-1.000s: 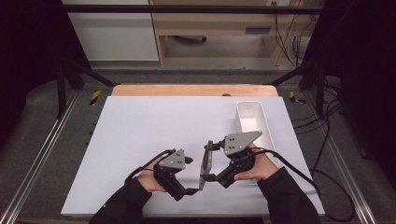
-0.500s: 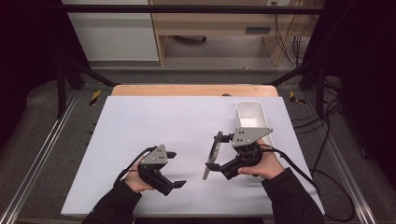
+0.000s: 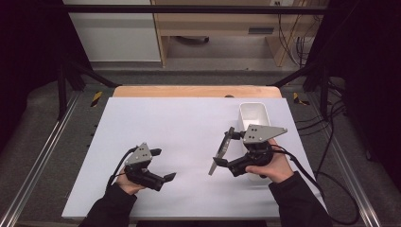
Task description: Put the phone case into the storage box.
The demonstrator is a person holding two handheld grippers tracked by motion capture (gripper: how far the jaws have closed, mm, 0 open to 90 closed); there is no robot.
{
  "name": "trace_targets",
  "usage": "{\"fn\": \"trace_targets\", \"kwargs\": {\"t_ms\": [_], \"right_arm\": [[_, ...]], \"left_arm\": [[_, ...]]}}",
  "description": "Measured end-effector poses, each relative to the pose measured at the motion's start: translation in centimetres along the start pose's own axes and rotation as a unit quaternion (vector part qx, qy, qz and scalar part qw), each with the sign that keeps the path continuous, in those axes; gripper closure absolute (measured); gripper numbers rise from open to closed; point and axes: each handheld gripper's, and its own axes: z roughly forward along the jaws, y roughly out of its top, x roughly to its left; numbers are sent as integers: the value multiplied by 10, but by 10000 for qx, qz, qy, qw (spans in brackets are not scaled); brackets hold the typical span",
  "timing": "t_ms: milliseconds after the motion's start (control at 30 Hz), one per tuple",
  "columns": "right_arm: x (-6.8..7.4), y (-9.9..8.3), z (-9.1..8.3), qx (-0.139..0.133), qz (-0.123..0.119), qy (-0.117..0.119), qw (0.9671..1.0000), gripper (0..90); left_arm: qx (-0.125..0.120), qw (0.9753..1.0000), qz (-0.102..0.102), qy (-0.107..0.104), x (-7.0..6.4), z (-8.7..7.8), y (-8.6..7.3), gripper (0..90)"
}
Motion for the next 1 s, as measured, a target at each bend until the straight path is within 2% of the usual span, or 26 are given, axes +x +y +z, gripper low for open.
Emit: {"fn": "trace_targets", "kwargs": {"t_ms": [200,400,467,600,733,1000], "right_arm": [[0,2,-7,-77,33,-244,9997,117],[-2,5,-14,-158,141,-507,9985,117],[-4,6,-17,-170,174,-589,9980,117],[-7,9,-21,-190,246,-764,9966,118],[-11,11,-25,-199,220,-947,9951,118],[-20,19,-30,-240,268,-1283,9911,118]], "left_arm": [[-192,9992,-218,280,7,-10,-6,0],[-425,9969,-403,527,12,-21,-13,0],[-501,9953,-466,688,15,-26,-16,0],[-542,9937,-571,794,19,-32,-21,0],[-576,9922,-646,899,24,-38,-26,0],[-659,9866,-773,1280,34,-48,-38,0]]}}
